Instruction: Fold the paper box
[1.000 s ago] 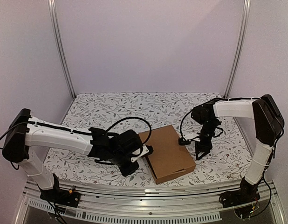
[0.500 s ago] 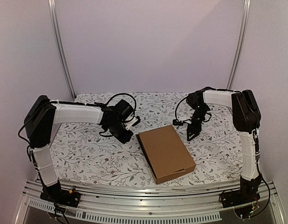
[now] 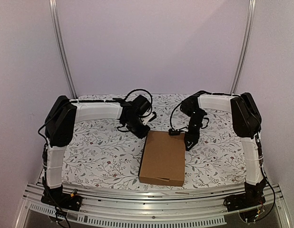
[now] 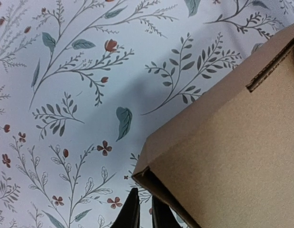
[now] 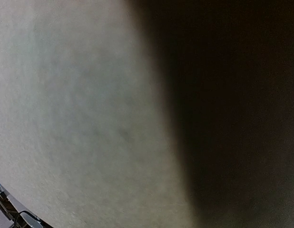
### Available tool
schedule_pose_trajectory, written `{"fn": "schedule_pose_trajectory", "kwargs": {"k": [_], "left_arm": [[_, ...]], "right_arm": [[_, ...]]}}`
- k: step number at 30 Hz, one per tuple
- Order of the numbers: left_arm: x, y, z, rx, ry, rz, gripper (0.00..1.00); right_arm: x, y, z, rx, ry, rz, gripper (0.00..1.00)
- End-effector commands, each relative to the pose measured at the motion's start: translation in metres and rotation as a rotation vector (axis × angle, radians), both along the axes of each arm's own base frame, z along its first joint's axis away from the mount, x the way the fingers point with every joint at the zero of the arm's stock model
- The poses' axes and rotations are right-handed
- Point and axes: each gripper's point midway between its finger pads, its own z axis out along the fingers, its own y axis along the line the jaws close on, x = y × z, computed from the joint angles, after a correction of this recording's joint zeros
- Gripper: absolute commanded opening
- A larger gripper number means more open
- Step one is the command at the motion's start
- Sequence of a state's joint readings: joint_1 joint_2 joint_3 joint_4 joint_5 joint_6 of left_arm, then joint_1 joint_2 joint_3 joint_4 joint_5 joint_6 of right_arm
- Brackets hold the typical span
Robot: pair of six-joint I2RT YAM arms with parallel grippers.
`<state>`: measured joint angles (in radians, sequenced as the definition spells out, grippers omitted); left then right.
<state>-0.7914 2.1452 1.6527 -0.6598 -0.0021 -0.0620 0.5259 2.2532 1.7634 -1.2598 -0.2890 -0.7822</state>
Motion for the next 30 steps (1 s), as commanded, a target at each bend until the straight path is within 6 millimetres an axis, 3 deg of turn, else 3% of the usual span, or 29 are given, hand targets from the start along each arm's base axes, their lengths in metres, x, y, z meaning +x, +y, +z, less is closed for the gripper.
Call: {"fn": "schedule_pose_trajectory", "kwargs": {"k": [1, 5, 9, 12, 15, 20, 25, 30], "left_arm": [[-0.027, -0.042, -0.003, -0.088, 0.034, -0.083, 0.12], [-0.029, -0.035, 0.006, -0.094, 0.006, -0.078, 0.12], [-0.024, -0.012, 0.016, -0.035, -0.029, -0.055, 0.12], [-0.010, 0.011, 0.019, -0.016, -0.050, -0.008, 0.12], [0.004, 0.013, 0.015, -0.022, -0.047, 0.001, 0.13], [0.009, -0.020, 0.010, -0.091, 0.009, -0.050, 0.11], [-0.017, -0.065, 0.018, -0.140, 0.027, -0.139, 0.10], [-0.031, -0.077, 0.014, -0.152, 0.055, -0.153, 0.09]], "right_arm": [[0.008, 0.028, 0.006, 0.094, -0.060, -0.035, 0.42], [0.010, 0.017, 0.007, 0.089, -0.047, -0.094, 0.42], [0.010, 0.001, 0.015, 0.066, -0.074, -0.137, 0.43], [0.006, -0.007, 0.024, 0.062, -0.104, -0.137, 0.44], [0.008, -0.008, 0.026, 0.063, -0.125, -0.140, 0.44], [0.012, -0.001, 0.013, 0.054, -0.103, -0.150, 0.44], [0.005, 0.022, 0.012, 0.086, -0.072, -0.138, 0.44], [0.007, 0.031, 0.017, 0.107, -0.075, -0.153, 0.43]]}}
